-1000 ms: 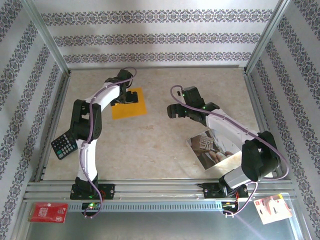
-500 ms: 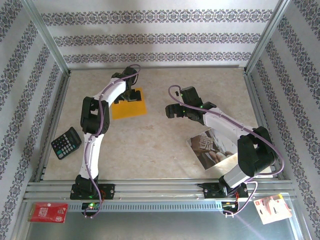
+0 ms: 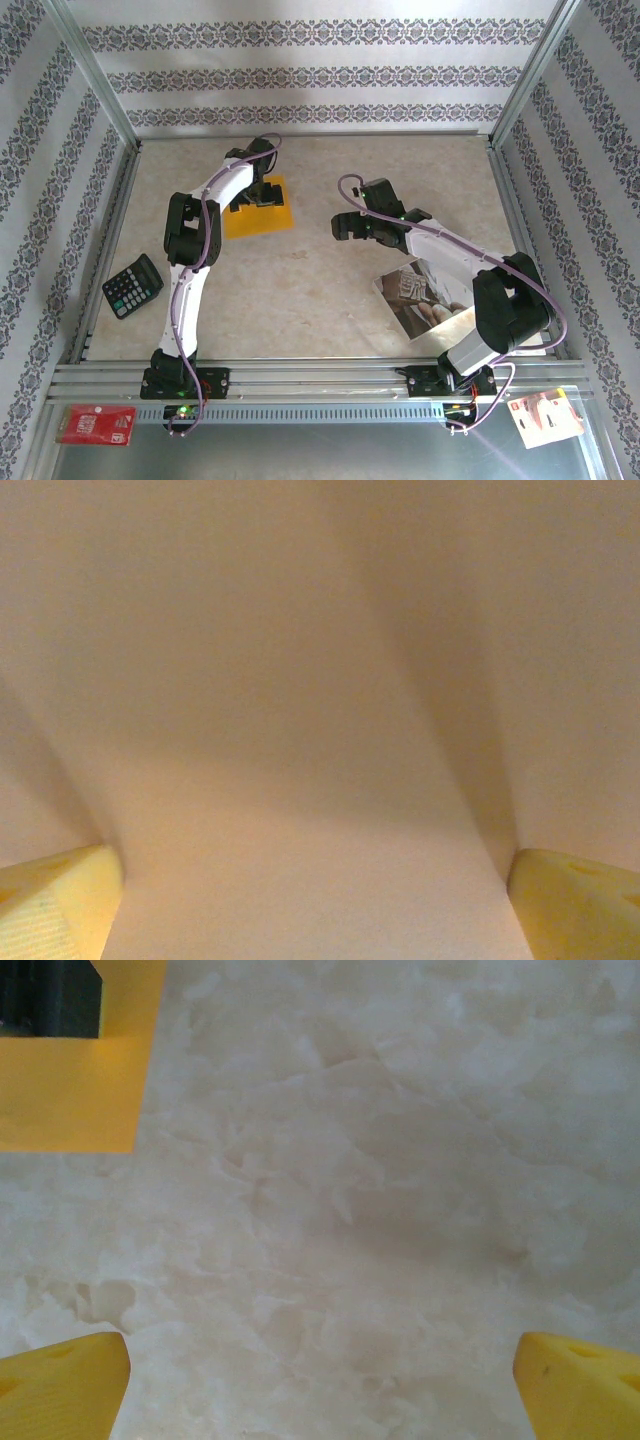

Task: Fold a paper plane with a square sheet of paper (pick it up from the middle)
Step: First fold the square sheet of paper in half at the center of the table.

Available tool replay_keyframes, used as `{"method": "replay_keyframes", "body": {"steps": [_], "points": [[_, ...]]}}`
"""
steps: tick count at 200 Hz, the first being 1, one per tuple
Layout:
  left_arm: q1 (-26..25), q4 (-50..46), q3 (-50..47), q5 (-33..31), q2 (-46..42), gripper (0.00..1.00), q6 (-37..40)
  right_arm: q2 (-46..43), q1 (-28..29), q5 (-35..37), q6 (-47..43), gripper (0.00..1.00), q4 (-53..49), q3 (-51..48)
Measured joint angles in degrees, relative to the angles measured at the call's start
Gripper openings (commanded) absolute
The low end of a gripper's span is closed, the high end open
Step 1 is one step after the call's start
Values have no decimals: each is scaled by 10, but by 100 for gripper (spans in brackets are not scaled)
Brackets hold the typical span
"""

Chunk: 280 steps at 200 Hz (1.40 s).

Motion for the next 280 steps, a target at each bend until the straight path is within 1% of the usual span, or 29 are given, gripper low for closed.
{"method": "replay_keyframes", "body": {"steps": [58, 95, 113, 136, 153, 169, 194, 200, 220, 233, 252, 262, 280], "points": [[-6, 45, -86, 9, -48, 93, 1, 0, 0, 0, 12, 98, 0, -9], [-6, 51, -98, 12, -55, 92, 1, 0, 0, 0, 17, 98, 0, -9], [-6, 51, -99, 14, -56, 89, 3, 0, 0, 0, 17, 98, 0, -9], [-6, 51, -102, 18, -58, 80, 6, 0, 0, 0, 17, 98, 0, -9], [-6, 57, -114, 24, -65, 72, 11, 0, 0, 0, 17, 98, -2, -9], [-6, 67, -130, 31, -75, 66, 14, 0, 0, 1, 17, 98, -4, -10], [-9, 84, -151, 43, -88, 52, 16, -1, 0, 1, 17, 98, -7, -10], [-10, 90, -156, 48, -91, 48, 17, -1, 0, 1, 17, 98, -8, -10], [-20, 120, -186, 77, -109, 36, 14, -4, 0, 3, 17, 98, -12, -10], [-28, 151, -217, 109, -126, 29, 8, -9, -1, 4, 17, 98, -14, -10], [-43, 209, -278, 161, -160, 24, -6, -19, -7, 5, 17, 98, -19, -11], [-53, 247, -320, 198, -188, 21, -24, -27, -13, 5, 17, 98, -21, -13], [-71, 326, -388, 265, -240, 20, -64, -51, -34, 5, 17, 97, -32, -21]]}}
